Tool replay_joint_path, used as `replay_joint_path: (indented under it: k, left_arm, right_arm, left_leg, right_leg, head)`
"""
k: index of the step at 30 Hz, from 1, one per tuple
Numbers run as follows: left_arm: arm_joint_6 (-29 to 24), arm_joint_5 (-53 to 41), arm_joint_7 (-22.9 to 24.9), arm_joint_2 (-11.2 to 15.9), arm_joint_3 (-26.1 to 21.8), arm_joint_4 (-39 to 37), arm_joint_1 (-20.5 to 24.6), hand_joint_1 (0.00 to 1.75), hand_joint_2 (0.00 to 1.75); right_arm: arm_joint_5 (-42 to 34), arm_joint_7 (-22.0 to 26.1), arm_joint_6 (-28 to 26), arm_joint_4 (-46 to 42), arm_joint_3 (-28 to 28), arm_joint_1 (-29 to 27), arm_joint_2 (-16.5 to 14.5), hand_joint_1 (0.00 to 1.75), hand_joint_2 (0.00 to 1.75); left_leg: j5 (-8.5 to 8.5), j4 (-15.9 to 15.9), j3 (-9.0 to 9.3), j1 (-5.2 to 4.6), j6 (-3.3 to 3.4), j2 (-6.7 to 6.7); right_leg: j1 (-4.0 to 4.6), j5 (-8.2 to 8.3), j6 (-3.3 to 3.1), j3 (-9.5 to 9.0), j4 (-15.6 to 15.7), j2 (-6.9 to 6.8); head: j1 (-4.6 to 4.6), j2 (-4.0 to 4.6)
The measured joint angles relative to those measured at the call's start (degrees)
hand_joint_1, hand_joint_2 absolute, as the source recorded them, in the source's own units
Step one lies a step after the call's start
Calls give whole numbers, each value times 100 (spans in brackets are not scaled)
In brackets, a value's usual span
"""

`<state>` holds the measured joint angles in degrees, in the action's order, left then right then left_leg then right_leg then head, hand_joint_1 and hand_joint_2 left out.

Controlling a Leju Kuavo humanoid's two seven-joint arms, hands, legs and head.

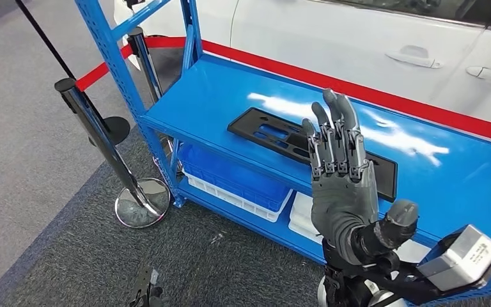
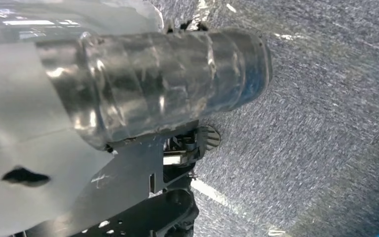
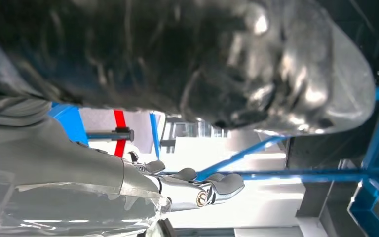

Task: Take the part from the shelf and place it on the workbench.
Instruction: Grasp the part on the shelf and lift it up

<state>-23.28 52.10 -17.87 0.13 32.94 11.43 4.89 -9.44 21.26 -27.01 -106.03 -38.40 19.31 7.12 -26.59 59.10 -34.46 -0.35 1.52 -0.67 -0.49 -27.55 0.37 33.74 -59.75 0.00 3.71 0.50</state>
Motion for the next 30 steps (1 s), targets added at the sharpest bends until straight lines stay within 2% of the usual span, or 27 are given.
replay_joint_path:
  k: [3,4,5,7,8,9,10,12,13,14,15,18,19,20,23,24,25,26,28,29,30]
  left_arm:
    - [14,-1,-2,3,1,0,0,0,0]
    - [19,-2,-4,4,2,0,0,0,0]
    - [23,-3,-5,5,2,0,0,0,0]
    - [35,-4,-6,5,2,0,-8,0,0]
    - [41,-5,-5,5,2,0,-16,0,0]
    - [46,-5,-3,5,2,0,-24,0,0]
    - [50,-6,-2,6,2,0,-29,0,0]
    - [55,-7,1,9,2,0,-31,0,0]
    - [57,-8,-1,11,2,0,-29,0,0]
    - [59,-10,-2,14,3,0,-23,0,0]
    - [60,-11,-4,16,3,0,-21,0,0]
    - [63,-11,-8,18,7,0,-30,0,0]
    - [64,-11,-9,21,8,-1,-35,0,0]
    - [64,-12,-11,26,8,-1,-33,0,0]
    - [69,-13,-17,40,9,-1,-21,0,0]
    - [70,-14,-21,40,9,-1,-26,0,0]
    - [69,-19,-28,40,10,-1,-34,0,0]
    - [65,-31,-39,39,10,-1,-41,0,0]
    - [52,-60,-64,38,13,-1,-41,0,0]
    - [42,-73,-72,38,18,-1,-29,0,0]
    - [32,-81,-75,39,26,-2,-19,0,0]
  right_arm:
    - [0,-2,5,-1,0,1,-1,0,0]
    - [0,-3,8,-2,0,2,-1,0,0]
    - [0,-3,12,-3,0,3,-2,0,0]
    - [0,-4,16,-1,0,1,-2,0,0]
    - [0,-5,17,1,0,-2,-2,0,0]
    - [0,-6,17,3,0,-6,-3,0,0]
    - [0,-8,18,5,0,-8,-3,0,0]
    - [0,-16,20,7,0,-11,-3,0,0]
    - [0,-21,22,7,0,-11,-3,0,0]
    - [0,-26,24,7,0,-11,-3,0,0]
    - [0,-31,25,8,0,-13,-3,0,0]
    - [0,-39,26,11,0,-16,-3,0,0]
    - [0,-40,26,11,0,-12,-3,0,0]
    - [0,-42,26,11,0,-9,-2,0,0]
    - [1,-74,25,13,0,-40,-1,0,0]
    - [3,-87,24,14,0,-55,-1,0,0]
    - [7,-97,22,14,0,-64,0,0,0]
    - [12,-102,21,14,0,-69,1,0,0]
    - [22,-103,17,16,0,-78,2,0,0]
    - [25,-110,17,19,-1,-88,4,0,0]
    - [28,-118,18,21,-1,-100,7,0,0]
  left_leg:
    - [-34,29,-5,10,-89,11]
    - [-103,170,-65,18,-121,17]
    - [-212,423,-189,28,-152,22]
    - [-476,1182,-612,45,-200,28]
    - [-527,1476,-810,51,-213,29]
    - [-470,1586,-925,53,-217,30]
    - [-293,1453,-914,54,-211,30]
    - [190,716,-622,49,-172,31]
    - [324,363,-445,30,-144,32]
    - [360,130,-320,9,-107,32]
    - [319,15,-249,-14,-73,30]
    - [219,-122,-109,-24,43,18]
    - [192,-150,-43,-14,88,16]
    - [166,-173,24,-6,124,15]
    - [36,-187,185,-6,180,16]
    - [-14,-185,251,-7,179,15]
    - [-68,-182,330,-5,174,13]
    - [-128,-178,420,-2,163,10]
    - [-264,-153,571,1,117,-1]
    - [-326,-136,600,-2,81,-9]
    - [-376,-125,596,-4,41,-15]
  right_leg:
    - [-11,23,-63,-58,69,8]
    - [-23,26,-92,-101,102,1]
    - [-32,21,-116,-147,127,-7]
    - [-26,-20,-147,-209,139,-19]
    - [-22,-47,-153,-239,138,-17]
    - [-19,-82,-153,-278,138,-11]
    - [-18,-123,-150,-331,138,-4]
    - [-22,-223,-131,-451,145,6]
    - [-15,-272,-108,-496,152,9]
    - [-13,-310,-78,-522,171,11]
    - [-10,-327,-49,-556,184,12]
    - [-9,-316,32,-636,125,8]
    - [-12,-337,53,-572,-15,7]
    - [-15,-402,69,-433,-267,7]
    - [-18,-773,109,307,-1289,9]
    - [-20,-834,116,494,-1436,8]
    - [-23,-779,118,586,-1386,7]
    - [-29,-583,117,588,-1143,7]
    - [-35,25,106,480,-433,6]
    - [-26,239,82,436,-189,8]
    - [-15,366,47,424,-67,13]
  head:
    - [3,0]
    - [16,0]
    - [28,0]
    - [49,0]
    - [47,0]
    - [49,0]
    - [49,0]
    - [47,0]
    - [41,0]
    - [36,0]
    - [27,0]
    - [12,-1]
    - [5,-1]
    - [-2,-1]
    - [-13,0]
    - [-13,0]
    - [-14,0]
    - [-15,0]
    - [-16,0]
    - [-21,0]
    - [-19,0]
